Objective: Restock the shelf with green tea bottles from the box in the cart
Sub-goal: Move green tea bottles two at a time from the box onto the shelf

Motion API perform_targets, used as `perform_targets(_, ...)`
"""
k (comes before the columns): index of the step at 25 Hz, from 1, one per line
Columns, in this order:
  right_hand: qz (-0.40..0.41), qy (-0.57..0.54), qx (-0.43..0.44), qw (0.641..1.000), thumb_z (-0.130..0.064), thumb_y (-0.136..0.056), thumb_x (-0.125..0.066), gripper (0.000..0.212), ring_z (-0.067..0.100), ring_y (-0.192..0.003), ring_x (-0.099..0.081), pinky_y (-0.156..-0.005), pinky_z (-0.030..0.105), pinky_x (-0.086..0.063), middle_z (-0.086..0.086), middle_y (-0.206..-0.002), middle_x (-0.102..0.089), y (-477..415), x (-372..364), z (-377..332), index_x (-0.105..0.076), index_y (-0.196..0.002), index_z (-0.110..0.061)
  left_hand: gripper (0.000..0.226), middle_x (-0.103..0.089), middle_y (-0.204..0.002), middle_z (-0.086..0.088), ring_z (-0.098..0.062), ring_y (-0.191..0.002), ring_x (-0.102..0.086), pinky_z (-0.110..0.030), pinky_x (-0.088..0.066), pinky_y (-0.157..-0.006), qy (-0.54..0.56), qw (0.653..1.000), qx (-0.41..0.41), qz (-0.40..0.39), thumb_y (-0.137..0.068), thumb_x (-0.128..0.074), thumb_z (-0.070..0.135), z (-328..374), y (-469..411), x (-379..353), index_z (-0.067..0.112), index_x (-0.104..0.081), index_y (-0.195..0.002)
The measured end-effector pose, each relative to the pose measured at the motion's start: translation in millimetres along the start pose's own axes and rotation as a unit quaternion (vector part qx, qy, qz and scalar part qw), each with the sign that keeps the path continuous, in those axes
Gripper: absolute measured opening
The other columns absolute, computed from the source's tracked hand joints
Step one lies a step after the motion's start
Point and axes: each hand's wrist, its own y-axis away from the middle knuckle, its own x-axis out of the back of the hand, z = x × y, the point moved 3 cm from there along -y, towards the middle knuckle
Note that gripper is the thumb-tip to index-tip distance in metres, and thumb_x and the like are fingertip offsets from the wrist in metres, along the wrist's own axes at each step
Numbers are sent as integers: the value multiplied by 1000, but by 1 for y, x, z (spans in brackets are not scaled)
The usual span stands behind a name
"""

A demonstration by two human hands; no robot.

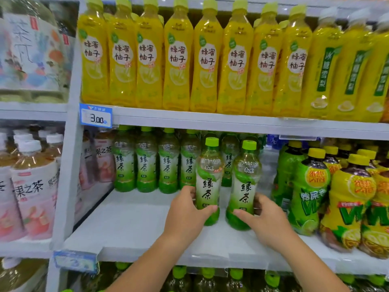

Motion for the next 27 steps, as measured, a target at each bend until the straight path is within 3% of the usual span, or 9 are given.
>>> perform_targets(4, 0, -7, -9, 1000, -29, -80, -82, 36, -3, -90, -63, -77, 20, -50, -19, -99, -67, -43, -11, 9, -61, -110, -31, 39, -65, -100, 9, -4, -88, -64, -22, -56, -77, -39, 998, 4, 44, -72, -88, 36, -6, -28, -16, 25, -63, -101)
perform_targets(6, 12, -18, -16, 1000, -26, -81, -81, 37, 4, -93, -66, -81, 24, -52, -14, -101, -69, -61, -18, 19, -63, -113, -26, 40, -58, -104, 4, -11, -89, -57, -28, -53, -86, -71, 995, 2, 64, -74, -86, 37, -5, -39, -23, 20, -64, -103)
perform_targets(9, 31, -34, -5, 999, -23, -82, -80, 43, 11, -99, -68, -85, 27, -52, -8, -107, -72, -78, -27, 26, -63, -121, -18, 39, -53, -104, 0, -15, -90, -51, -28, -49, -89, -99, 992, -10, 72, -79, -83, 34, -5, -51, -32, 15, -66, -108)
perform_targets(14, 63, -14, -2, 998, -29, -85, -76, 45, 14, -102, -65, -90, 28, -50, -3, -114, -70, -95, -34, 33, -60, -126, -17, 41, -56, -112, -3, -21, -103, -60, -33, -50, -94, -142, 987, -20, 71, -82, -81, 32, -9, -67, -43, 13, -64, -114)
perform_targets(18, 48, -23, -12, 999, -26, -86, -76, 37, 14, -102, -64, -92, 30, -49, -7, -109, -68, -107, -37, 39, -58, -118, -23, 41, -57, -115, -5, -21, -104, -60, -31, -51, -92, -176, 980, -25, 86, -86, -76, 37, -12, -76, -49, 13, -60, -115)
perform_targets(21, 73, -48, 0, 996, -25, -83, -79, 41, 15, -102, -66, -91, 34, -53, -5, -108, -68, -112, -41, 46, -56, -117, -22, 42, -56, -116, -5, -20, -105, -60, -29, -50, -89, -198, 976, -22, 88, -89, -71, 42, -11, -80, -52, 13, -56, -116)
perform_targets(27, 100, -62, 5, 993, -19, -80, -82, 35, 7, -90, -65, -86, 32, -54, -8, -97, -67, -111, -40, 48, -58, -103, -28, 46, -55, -120, -2, -19, -113, -57, -27, -46, -89, -232, 967, -30, 98, -93, -63, 51, -16, -87, -56, 15, -50, -118)
